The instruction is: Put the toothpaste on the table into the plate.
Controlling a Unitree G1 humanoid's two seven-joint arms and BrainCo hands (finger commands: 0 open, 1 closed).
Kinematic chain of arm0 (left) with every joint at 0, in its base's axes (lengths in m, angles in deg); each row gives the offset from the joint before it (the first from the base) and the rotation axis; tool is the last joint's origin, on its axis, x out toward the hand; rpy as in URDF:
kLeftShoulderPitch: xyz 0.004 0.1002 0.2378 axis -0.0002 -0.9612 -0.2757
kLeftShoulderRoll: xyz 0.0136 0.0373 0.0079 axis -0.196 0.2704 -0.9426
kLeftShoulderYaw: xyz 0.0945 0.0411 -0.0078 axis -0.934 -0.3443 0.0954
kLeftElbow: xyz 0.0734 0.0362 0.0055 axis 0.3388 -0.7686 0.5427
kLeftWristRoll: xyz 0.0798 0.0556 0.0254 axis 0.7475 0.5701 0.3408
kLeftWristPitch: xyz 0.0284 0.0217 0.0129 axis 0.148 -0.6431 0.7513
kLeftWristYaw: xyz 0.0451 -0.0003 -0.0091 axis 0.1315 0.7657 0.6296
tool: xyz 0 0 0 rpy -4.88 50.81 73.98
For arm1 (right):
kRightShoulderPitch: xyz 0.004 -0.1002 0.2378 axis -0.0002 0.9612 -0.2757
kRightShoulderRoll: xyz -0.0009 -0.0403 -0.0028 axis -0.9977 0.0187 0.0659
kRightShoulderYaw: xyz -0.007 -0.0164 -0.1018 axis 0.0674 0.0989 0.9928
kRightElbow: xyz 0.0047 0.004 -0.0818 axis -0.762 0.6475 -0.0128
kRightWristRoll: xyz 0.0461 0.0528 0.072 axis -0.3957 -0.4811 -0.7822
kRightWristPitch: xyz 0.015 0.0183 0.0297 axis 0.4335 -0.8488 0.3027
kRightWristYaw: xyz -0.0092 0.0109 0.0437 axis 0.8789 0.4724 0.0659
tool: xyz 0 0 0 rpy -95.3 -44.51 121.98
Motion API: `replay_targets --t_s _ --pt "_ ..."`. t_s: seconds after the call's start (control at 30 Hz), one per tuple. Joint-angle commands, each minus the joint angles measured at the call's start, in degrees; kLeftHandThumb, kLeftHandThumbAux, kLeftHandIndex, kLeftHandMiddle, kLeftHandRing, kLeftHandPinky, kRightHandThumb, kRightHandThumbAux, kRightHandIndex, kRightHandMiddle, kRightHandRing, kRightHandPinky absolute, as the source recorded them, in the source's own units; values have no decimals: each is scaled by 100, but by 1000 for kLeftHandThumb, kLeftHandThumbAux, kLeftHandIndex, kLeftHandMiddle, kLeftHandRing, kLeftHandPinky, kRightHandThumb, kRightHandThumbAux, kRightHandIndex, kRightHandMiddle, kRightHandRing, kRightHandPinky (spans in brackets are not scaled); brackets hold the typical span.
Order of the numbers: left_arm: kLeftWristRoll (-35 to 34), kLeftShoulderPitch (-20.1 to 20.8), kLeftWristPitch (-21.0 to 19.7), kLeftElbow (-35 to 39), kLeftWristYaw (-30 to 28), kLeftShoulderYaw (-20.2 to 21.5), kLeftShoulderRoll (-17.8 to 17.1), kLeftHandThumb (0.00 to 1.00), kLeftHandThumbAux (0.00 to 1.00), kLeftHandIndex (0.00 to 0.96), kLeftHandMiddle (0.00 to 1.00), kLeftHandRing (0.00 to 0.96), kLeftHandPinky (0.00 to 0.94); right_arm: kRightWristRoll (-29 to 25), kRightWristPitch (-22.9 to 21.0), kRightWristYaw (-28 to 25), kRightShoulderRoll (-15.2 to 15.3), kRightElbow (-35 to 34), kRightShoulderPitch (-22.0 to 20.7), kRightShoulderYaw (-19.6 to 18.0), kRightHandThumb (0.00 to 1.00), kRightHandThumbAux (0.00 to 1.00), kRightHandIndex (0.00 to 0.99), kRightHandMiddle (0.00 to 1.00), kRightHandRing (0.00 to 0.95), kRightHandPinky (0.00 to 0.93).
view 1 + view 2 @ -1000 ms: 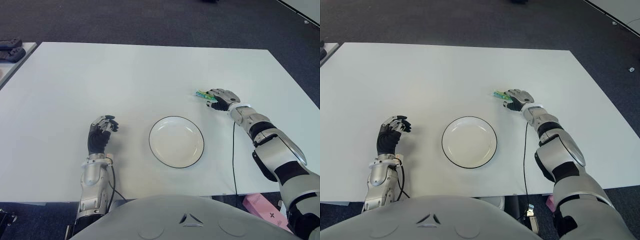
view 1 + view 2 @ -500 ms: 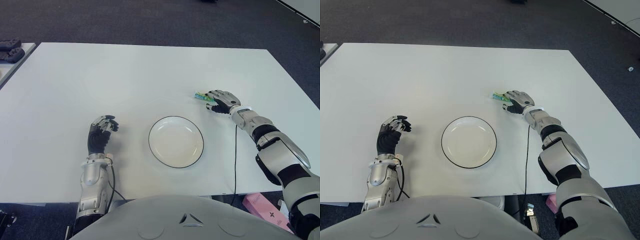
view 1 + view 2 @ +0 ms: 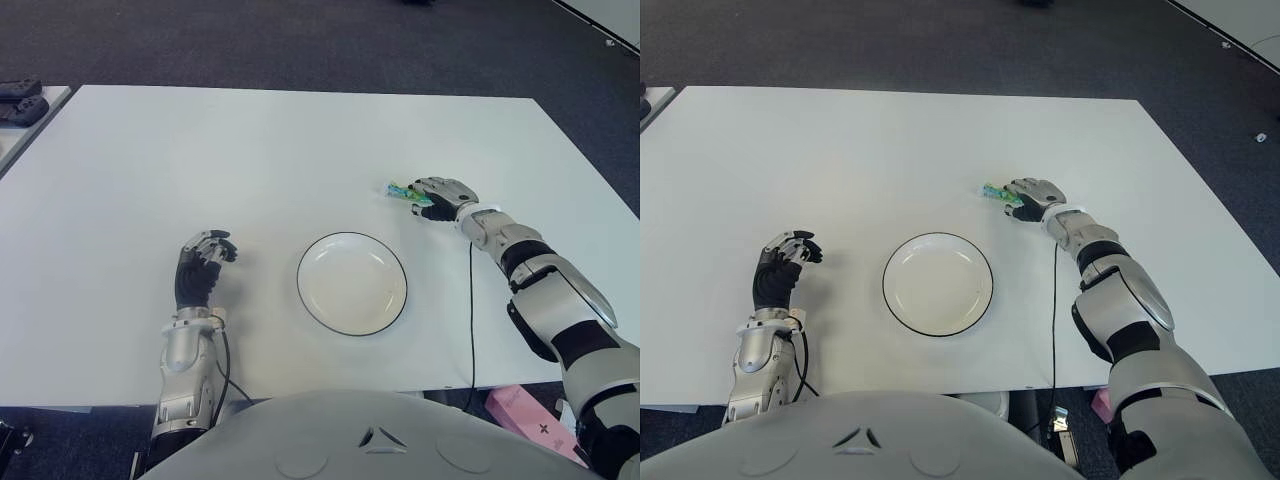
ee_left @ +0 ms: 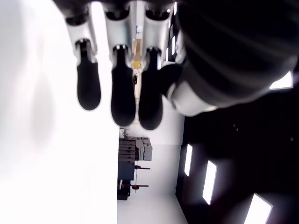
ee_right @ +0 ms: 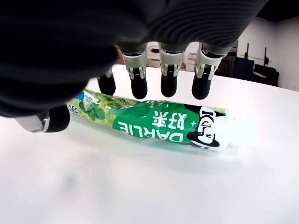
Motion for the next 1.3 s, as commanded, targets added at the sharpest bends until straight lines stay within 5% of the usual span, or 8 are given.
replay_targets --t_s 0.03,0.57,1.3 --pt "-35 -21 29 -71 -64 36 -41 701 719 437 582 570 539 -8 -252 -194 -149 134 -235 -45 608 229 0 0 0 0" --pt "64 -72 -19 3 61 39 7 703 722 437 567 568 520 2 -800 -544 -338 186 -606 -33 614 253 0 0 0 0" --pt "219 -131 -141 163 157 21 13 702 723 436 555 551 508 39 -962 -598 -513 214 -911 -1 611 245 0 0 0 0"
